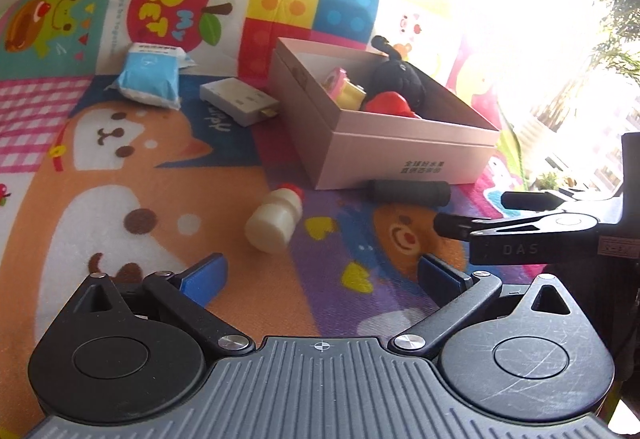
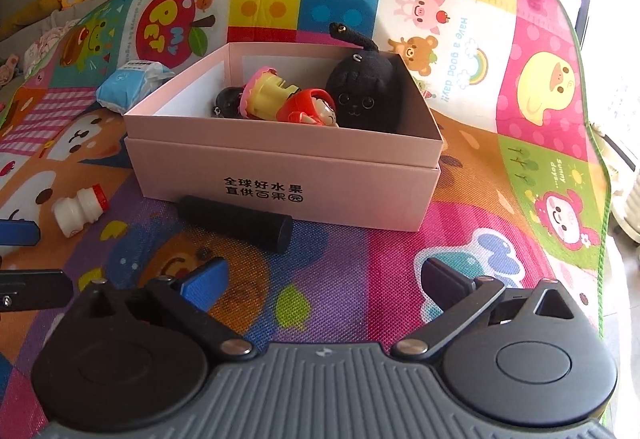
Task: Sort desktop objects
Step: 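Position the right gripper around the black tube while the left gripper reaches the white bottle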
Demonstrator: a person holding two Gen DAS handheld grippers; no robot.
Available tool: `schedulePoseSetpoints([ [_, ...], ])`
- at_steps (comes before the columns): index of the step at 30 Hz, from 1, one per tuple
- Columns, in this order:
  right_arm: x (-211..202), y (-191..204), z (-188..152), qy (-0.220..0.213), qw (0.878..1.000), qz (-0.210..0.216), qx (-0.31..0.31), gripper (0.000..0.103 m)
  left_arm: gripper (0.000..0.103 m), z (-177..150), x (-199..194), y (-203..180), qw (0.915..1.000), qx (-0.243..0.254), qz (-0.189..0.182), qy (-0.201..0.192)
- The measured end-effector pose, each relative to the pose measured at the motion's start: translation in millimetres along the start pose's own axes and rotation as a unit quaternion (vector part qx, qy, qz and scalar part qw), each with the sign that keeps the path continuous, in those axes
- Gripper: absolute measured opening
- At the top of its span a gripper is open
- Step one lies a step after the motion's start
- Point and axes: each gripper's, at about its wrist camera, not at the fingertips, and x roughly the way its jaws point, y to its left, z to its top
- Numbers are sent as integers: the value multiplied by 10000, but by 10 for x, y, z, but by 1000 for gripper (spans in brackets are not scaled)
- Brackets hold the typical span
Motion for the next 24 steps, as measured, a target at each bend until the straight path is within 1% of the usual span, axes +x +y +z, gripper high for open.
schedulePoseSetpoints([
  [3,22,-32,5,62,9999,12,113,103,103,48,71,-77,9999,8,-154,34],
  [5,41,-59,6,126,9997,21,201,103,103,92,121,-81,9999,-2,-151,-59],
  [8,65,-93,10,200,9993,53,313,103,103,149,207,-47,9995,99,124,-259],
  [10,66,-101,7,211,9992,60,347,103,103,183,255,3,9991,130,289,-287],
  [12,70,-98,6,221,9991,56,344,103,103,204,275,56,9992,66,278,-271],
  [14,69,-93,7,222,9992,50,337,103,103,210,266,94,9989,-4,341,-320],
  [16,68,-89,5,224,9992,50,340,103,103,197,238,77,9978,162,473,-431],
  [19,68,-90,5,222,9992,49,337,103,102,173,206,-6,9934,548,817,-593],
  [20,66,-89,3,222,9992,49,338,103,96,169,203,-29,9920,636,897,-619],
  [21,64,-86,1,219,9992,47,337,103,79,169,208,-42,9914,672,942,-615],
  [22,68,-89,4,219,9992,50,336,103,71,171,227,-51,9914,689,964,-554],
  [23,67,-87,3,216,9992,51,338,103,68,172,250,-49,9919,680,957,-484],
  [24,64,-87,2,210,9992,55,341,103,68,164,278,-41,9923,660,962,-424],
])
